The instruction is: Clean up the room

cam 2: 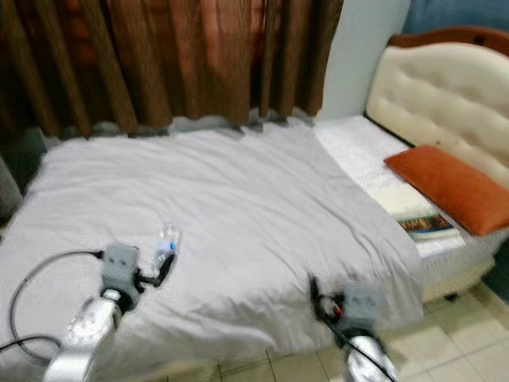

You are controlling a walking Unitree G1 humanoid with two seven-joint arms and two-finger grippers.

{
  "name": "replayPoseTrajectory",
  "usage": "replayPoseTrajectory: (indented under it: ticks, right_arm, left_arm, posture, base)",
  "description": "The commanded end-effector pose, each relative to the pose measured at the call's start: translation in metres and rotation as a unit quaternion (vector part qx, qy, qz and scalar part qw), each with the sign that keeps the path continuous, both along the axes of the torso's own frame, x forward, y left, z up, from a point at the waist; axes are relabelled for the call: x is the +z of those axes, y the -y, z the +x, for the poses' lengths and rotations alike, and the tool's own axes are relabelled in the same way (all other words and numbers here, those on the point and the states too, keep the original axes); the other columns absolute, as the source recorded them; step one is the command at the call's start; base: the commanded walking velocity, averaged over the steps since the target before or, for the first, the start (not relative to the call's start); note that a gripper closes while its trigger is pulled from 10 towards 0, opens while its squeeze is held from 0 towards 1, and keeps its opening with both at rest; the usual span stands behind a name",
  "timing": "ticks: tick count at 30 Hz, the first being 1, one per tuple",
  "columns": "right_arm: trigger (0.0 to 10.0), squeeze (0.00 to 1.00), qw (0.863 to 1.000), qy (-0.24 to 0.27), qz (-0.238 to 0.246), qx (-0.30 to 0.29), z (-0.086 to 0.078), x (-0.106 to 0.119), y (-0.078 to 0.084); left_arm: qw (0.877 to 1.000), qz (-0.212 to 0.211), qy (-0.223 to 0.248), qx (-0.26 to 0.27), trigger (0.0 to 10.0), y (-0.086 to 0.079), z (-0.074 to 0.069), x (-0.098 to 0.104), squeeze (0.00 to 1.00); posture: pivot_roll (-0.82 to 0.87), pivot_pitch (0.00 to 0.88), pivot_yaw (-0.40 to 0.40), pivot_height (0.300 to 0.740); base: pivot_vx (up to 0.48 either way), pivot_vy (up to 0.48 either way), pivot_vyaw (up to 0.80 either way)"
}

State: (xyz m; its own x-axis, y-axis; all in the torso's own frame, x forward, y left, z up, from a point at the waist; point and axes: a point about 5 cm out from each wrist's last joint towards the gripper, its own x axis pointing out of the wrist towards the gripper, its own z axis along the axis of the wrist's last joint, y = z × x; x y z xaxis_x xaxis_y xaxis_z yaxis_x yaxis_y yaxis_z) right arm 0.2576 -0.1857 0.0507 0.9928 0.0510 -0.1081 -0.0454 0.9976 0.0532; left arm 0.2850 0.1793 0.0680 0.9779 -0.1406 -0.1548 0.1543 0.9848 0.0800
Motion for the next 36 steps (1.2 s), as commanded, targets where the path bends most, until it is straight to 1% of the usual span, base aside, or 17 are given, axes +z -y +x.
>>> replayPoseTrajectory:
  ticks: [1,6,9,13,21,25,26,27,28,29,30,31,32,33,34,35,36]
  right_arm:
    - [10.0,0.0,1.0,-0.01,0.003,-0.002,0.0,-0.003,0.006]
    - [10.0,0.0,1.0,-0.011,0.003,0.005,0.005,-0.003,0.005]
    - [10.0,0.0,1.0,-0.012,0.002,0.009,0.006,-0.004,0.003]
    - [10.0,0.0,1.0,-0.011,-0.001,0.015,0.009,-0.004,0.001]
    - [10.0,0.0,1.0,-0.007,-0.005,0.021,0.015,-0.002,0.0]
    - [10.0,0.0,1.0,-0.006,-0.004,0.026,0.013,-0.003,-0.003]
    - [10.0,0.0,1.0,-0.009,-0.001,0.027,0.01,-0.004,-0.004]
    - [10.0,0.0,1.0,-0.009,-0.001,0.027,0.01,-0.004,-0.004]
    - [10.0,0.0,1.0,-0.011,0.0,0.027,0.008,-0.005,-0.004]
    - [10.0,0.0,1.0,-0.013,0.002,0.028,0.004,-0.005,-0.004]
    - [10.0,0.0,0.999,-0.015,0.003,0.029,0.002,-0.006,-0.005]
    - [10.0,0.0,0.999,-0.019,0.003,0.031,-0.003,-0.007,-0.005]
    - [10.0,0.0,0.999,-0.019,0.003,0.031,-0.003,-0.007,-0.005]
    - [10.0,0.0,0.999,-0.026,0.001,0.034,-0.012,-0.008,-0.004]
    - [10.0,0.0,0.999,-0.029,-0.001,0.035,-0.019,-0.008,-0.004]
    - [10.0,0.0,0.999,-0.033,-0.002,0.038,-0.031,-0.005,-0.003]
    - [10.0,0.0,0.998,-0.043,-0.009,0.048,-0.049,-0.005,-0.004]
  left_arm:
    - [1.0,-0.007,0.007,-0.012,10.0,0.011,0.001,0.002,0.0]
    - [1.0,-0.001,0.01,-0.021,10.0,0.015,0.001,0.001,0.0]
    - [1.0,0.006,0.011,-0.021,10.0,0.014,0.002,0.001,0.0]
    - [1.0,0.011,0.01,-0.018,10.0,0.011,0.004,0.002,0.0]
    - [0.999,0.019,0.012,-0.027,10.0,0.01,0.013,0.005,0.0]
    - [0.999,0.019,0.001,-0.041,10.0,0.011,0.016,0.002,0.0]
    - [0.999,0.024,-0.015,-0.044,10.0,0.011,0.023,-0.003,0.0]
    - [0.999,0.024,-0.015,-0.044,10.0,0.011,0.023,-0.003,0.0]
    - [0.998,0.028,-0.022,-0.045,10.0,0.011,0.026,-0.005,0.0]
    - [0.998,0.028,-0.037,-0.046,10.0,0.012,0.03,-0.008,0.0]
    - [0.997,0.033,-0.051,-0.045,10.0,0.013,0.035,-0.011,0.0]
    - [0.997,0.027,-0.063,-0.043,10.0,0.016,0.04,-0.013,0.0]
    - [0.997,0.027,-0.063,-0.043,10.0,0.016,0.04,-0.013,0.0]
    - [0.996,0.027,-0.078,-0.044,10.0,0.019,0.045,-0.015,0.0]
    - [0.995,0.026,-0.084,-0.045,10.0,0.021,0.048,-0.015,0.0]
    - [0.995,0.028,-0.087,-0.048,10.0,0.024,0.051,-0.014,0.0]
    - [0.994,0.038,-0.098,-0.043,10.0,0.026,0.055,-0.014,0.0]
  posture:
    - [0.03,0.0,-0.044,0.74]
    - [0.04,0.0,-0.051,0.74]
    - [0.04,0.0,-0.054,0.74]
    - [0.05,0.0,-0.058,0.74]
    - [0.05,0.0,-0.063,0.74]
    - [0.04,0.01,-0.067,0.74]
    - [0.03,0.036,-0.07,0.74]
    - [0.03,0.036,-0.07,0.74]
    - [0.03,0.049,-0.071,0.74]
    - [0.01,0.084,-0.071,0.74]
    - [0.01,0.084,-0.071,0.74]
    - [-0.01,0.146,-0.068,0.74]
    - [-0.01,0.146,-0.068,0.74]
    - [-0.04,0.201,-0.072,0.74]
    - [-0.05,0.221,-0.073,0.74]
    - [-0.1,0.295,-0.07,0.74]
    - [-0.14,0.34,-0.081,0.74]
  base:
    - [0.461,0.0,0.62]
    - [0.465,0.0,0.56]
    - [0.465,0.0,0.45]
    - [0.465,0.0,0.0]
    - [0.465,0.0,0.0]
    - [0.465,0.0,0.0]
    - [0.465,0.0,0.0]
    - [0.465,0.0,0.0]
    - [0.465,0.0,0.0]
    - [0.0,0.0,0.0]
    - [0.0,0.0,0.0]
    - [0.0,0.0,0.0]
    - [0.0,0.0,0.0]
    - [0.0,0.0,0.0]
    - [0.0,0.0,0.0]
    - [0.0,0.0,0.0]
    - [0.0,0.0,0.0]
